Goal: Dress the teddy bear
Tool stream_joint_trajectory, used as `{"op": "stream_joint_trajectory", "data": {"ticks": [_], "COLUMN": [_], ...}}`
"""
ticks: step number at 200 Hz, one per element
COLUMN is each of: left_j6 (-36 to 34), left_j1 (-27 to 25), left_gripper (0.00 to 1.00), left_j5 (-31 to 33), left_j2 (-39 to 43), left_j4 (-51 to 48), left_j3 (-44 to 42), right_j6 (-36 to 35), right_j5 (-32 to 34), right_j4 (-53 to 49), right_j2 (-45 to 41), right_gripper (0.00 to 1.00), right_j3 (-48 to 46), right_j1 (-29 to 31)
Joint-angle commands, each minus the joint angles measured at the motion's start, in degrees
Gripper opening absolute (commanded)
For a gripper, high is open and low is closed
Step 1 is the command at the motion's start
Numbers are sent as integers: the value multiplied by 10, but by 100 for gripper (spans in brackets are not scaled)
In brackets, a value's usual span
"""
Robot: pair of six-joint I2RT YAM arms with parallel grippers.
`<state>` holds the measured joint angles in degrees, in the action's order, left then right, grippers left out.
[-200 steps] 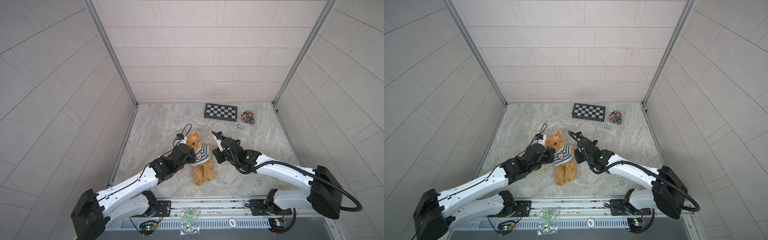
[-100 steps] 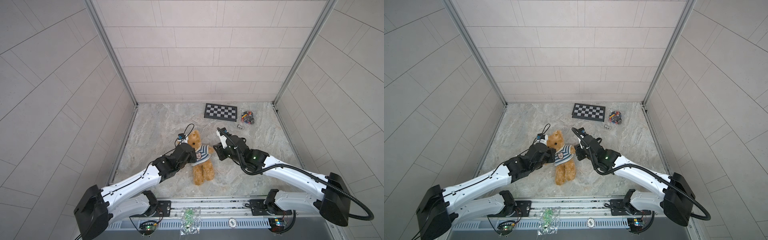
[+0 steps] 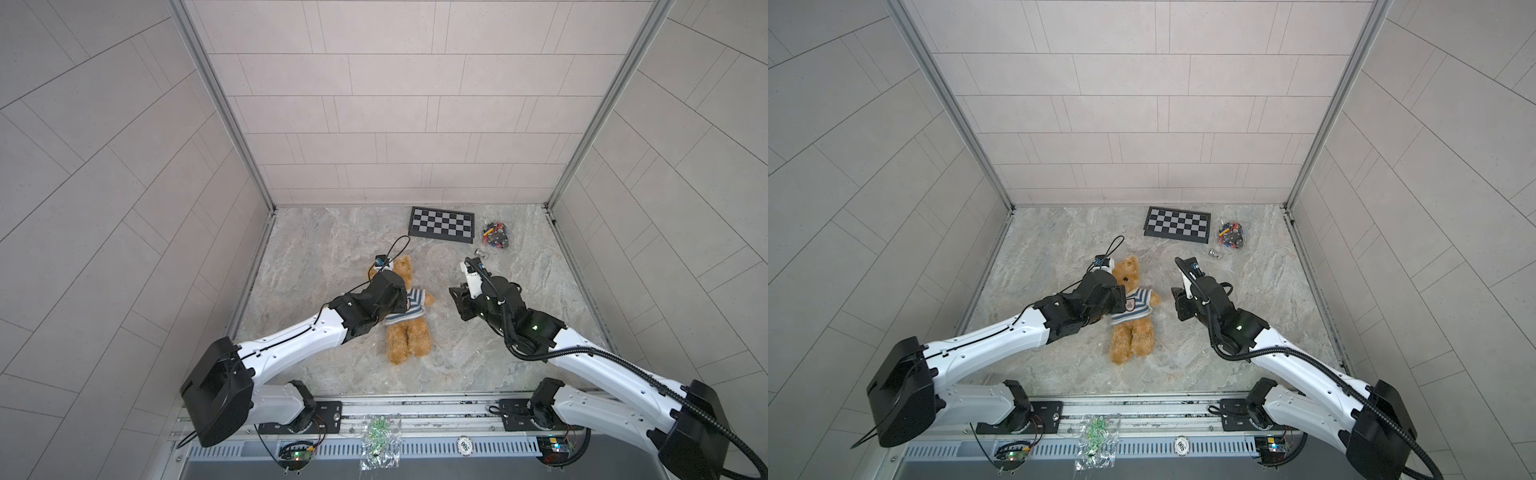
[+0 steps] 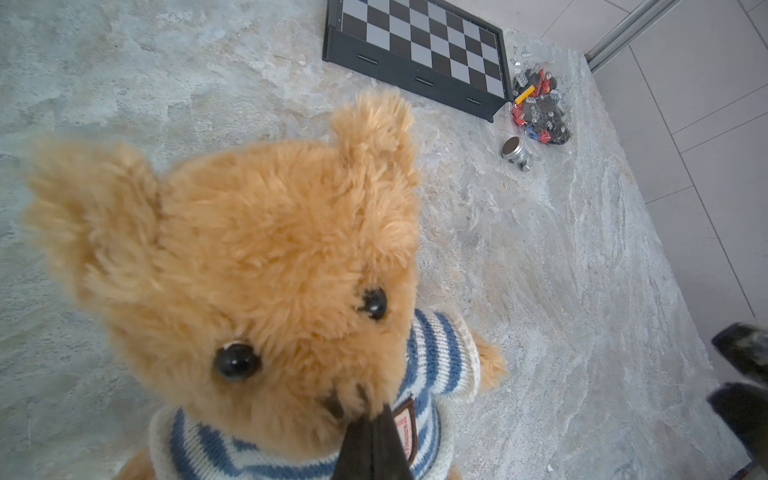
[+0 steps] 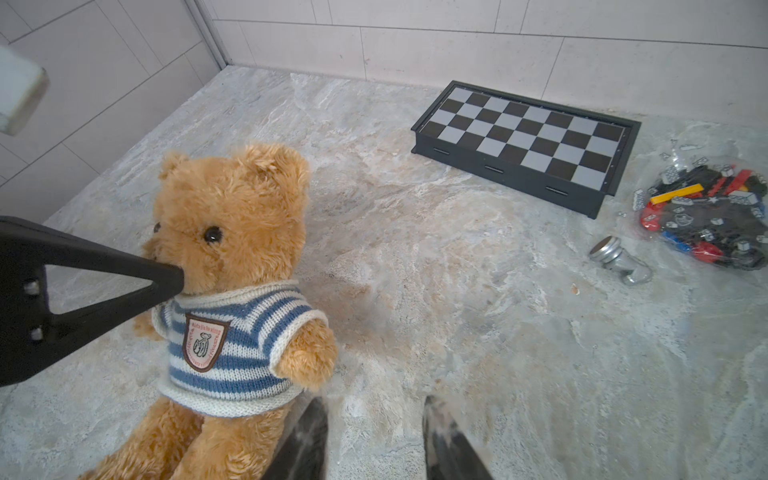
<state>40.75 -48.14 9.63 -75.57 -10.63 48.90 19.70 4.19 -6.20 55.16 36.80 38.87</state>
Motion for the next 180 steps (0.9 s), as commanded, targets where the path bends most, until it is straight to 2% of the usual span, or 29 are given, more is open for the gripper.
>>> {"op": "stream_joint_trajectory", "data": {"ticks": [1, 51, 103, 132, 160, 174, 180], "left_j6": [-22, -23, -32, -43, -52, -54, -55], "left_j1": [-1, -1, -2, -1, -1, -1, -1], "left_gripper": [0, 1, 30, 41, 44, 50, 53], "left_j5": [-13, -12, -2, 13, 15, 17, 18], "left_j2": [-22, -41, -36, -16, 0, 13, 20], "left_j4": [-20, -10, -16, -27, -37, -41, -42], "left_j3": [23, 26, 34, 34, 35, 32, 29], "right_j6": [-11, -11, -18, -25, -32, -33, -34], "right_j5": [-2, 4, 30, 42, 49, 59, 64], "right_j4": [18, 22, 25, 18, 11, 11, 11], "right_j2": [-20, -38, -58, -69, -76, -84, -88], "right_gripper": [42, 45, 50, 52, 53, 57, 66], "right_j3": [-9, -31, -46, -46, -43, -44, -45], "right_j1": [-19, -34, -40, -48, -53, -54, -55]}}
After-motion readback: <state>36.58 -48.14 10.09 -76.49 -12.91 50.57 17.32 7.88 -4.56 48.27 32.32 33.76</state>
